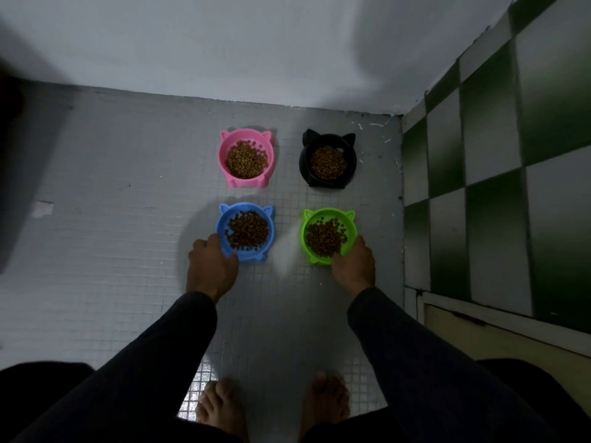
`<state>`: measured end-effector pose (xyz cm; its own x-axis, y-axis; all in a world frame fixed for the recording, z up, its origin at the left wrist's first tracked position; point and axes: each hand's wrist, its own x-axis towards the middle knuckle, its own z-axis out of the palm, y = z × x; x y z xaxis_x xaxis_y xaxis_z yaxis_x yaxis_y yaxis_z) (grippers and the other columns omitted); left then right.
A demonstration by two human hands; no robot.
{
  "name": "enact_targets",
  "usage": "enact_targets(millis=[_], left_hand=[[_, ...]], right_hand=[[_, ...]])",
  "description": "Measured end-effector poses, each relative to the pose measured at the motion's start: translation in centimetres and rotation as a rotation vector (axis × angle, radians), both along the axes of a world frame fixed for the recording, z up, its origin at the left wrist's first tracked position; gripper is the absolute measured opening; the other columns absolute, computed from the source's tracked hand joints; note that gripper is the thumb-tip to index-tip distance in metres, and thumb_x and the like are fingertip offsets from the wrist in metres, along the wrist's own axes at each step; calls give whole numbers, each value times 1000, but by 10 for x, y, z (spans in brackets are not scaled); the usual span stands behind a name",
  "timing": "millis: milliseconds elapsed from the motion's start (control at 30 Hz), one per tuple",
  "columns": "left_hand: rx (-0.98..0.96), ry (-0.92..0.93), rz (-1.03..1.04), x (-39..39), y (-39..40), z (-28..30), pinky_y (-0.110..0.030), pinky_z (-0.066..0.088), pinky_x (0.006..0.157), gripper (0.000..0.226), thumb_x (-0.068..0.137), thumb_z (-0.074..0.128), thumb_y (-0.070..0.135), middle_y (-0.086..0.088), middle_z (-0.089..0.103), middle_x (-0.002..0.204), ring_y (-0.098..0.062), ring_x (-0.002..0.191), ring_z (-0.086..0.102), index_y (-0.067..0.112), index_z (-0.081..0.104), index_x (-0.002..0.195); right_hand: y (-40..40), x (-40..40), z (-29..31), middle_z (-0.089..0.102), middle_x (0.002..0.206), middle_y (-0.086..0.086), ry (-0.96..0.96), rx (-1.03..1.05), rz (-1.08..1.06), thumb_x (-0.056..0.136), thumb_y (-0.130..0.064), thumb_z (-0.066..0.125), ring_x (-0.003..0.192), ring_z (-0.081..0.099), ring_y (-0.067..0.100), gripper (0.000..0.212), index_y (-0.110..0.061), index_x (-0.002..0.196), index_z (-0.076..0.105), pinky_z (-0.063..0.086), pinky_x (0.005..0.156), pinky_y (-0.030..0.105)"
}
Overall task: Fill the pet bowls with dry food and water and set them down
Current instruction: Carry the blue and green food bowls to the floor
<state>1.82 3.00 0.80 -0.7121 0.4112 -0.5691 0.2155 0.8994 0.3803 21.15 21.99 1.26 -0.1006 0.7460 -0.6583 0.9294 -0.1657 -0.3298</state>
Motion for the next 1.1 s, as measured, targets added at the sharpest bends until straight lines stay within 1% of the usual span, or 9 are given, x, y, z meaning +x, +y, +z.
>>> enact_targets(millis=[100,167,233,333,400,533,733,933,1100], left_hand=[[-95,15,-160,-2,-3,26,-50,46,95,53,96,64,30,-25,53,127,-45,118,50,8,50,142],[-151,17,-257,-3,-5,47,-50,48,95,55,97,63,35,-22,54,129,-43,120,52,11,50,144],[-214,14,-346,-3,-6,72,-49,49,97,54,98,61,40,-19,54,132,-40,122,52,14,50,144],[-295,5,-476,-2,-4,115,-49,48,99,51,98,57,45,-15,54,132,-36,122,54,18,51,141],[-315,-15,-521,0,-3,148,-48,48,100,51,99,57,47,-15,54,132,-35,122,54,19,51,141],[-326,-64,-558,6,-3,220,-47,48,100,53,100,57,46,-16,55,134,-35,123,55,19,48,145],[-331,-118,-562,15,-11,342,-43,48,104,54,101,56,45,-14,55,140,-30,126,55,19,48,147],[-344,-54,-618,14,-9,474,-43,49,103,55,101,55,46,-12,56,139,-29,124,56,20,47,148],[-313,57,-652,8,4,580,-45,51,100,54,100,55,50,-10,57,137,-29,120,57,23,48,146]], right_hand=[[-4,3,23,52,136,17,-26,-33,192,88,-27,62,124,53,40,56,-12,140,48,50,100,49],[-7,5,41,48,142,17,-43,-59,331,93,-32,60,128,48,40,58,-13,145,44,45,105,49],[-8,5,64,49,142,19,-42,-118,394,98,-30,54,127,50,39,49,-11,143,47,44,106,47],[-9,5,102,61,125,20,-74,-157,541,92,-30,60,110,62,36,23,-14,108,60,50,87,36],[-11,6,132,63,115,18,-83,-177,604,91,-32,59,102,65,34,17,-19,90,49,45,76,31],[-16,6,203,62,120,15,-114,-166,704,94,-31,58,107,63,34,14,-19,99,55,43,78,30],[-22,13,327,61,128,13,-106,-153,742,93,-31,57,115,60,35,30,-17,119,61,51,94,37],[-26,13,464,61,122,14,-116,-78,784,94,-31,55,109,60,35,23,-15,110,60,49,88,37],[-21,5,578,64,117,11,-89,37,794,93,-21,53,105,61,31,20,-13,109,62,51,91,39]])
